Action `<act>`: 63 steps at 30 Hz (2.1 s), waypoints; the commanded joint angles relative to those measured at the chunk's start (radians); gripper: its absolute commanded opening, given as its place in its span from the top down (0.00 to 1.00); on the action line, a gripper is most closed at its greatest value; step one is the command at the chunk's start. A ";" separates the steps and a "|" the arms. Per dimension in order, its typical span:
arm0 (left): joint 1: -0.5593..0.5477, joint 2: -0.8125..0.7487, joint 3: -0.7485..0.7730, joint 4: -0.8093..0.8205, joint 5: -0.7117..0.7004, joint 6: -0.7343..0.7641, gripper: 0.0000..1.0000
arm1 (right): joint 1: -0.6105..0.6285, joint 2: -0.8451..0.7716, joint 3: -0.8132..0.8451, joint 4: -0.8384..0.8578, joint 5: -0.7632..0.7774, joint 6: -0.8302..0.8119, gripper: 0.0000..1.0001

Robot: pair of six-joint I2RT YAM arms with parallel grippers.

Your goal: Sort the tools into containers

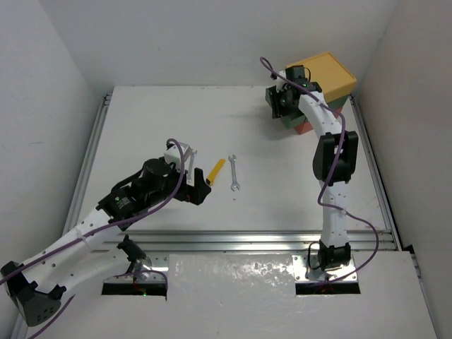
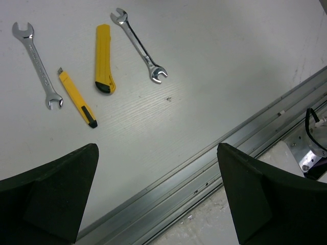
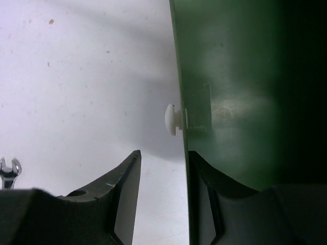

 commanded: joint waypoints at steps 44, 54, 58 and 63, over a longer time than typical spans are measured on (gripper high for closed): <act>0.031 -0.157 0.038 -0.073 -0.400 -0.115 0.00 | 0.508 -0.166 -0.513 0.087 0.214 0.531 0.44; 0.031 -0.175 0.035 -0.062 -0.381 -0.105 0.00 | 0.495 -0.009 -0.421 -0.016 0.237 0.524 0.63; 0.031 -0.178 0.032 -0.059 -0.374 -0.104 0.00 | 0.493 0.023 -0.430 -0.052 0.238 0.533 0.67; 0.029 -0.177 0.030 -0.058 -0.364 -0.101 0.00 | 0.496 0.033 -0.456 -0.087 0.273 0.548 0.73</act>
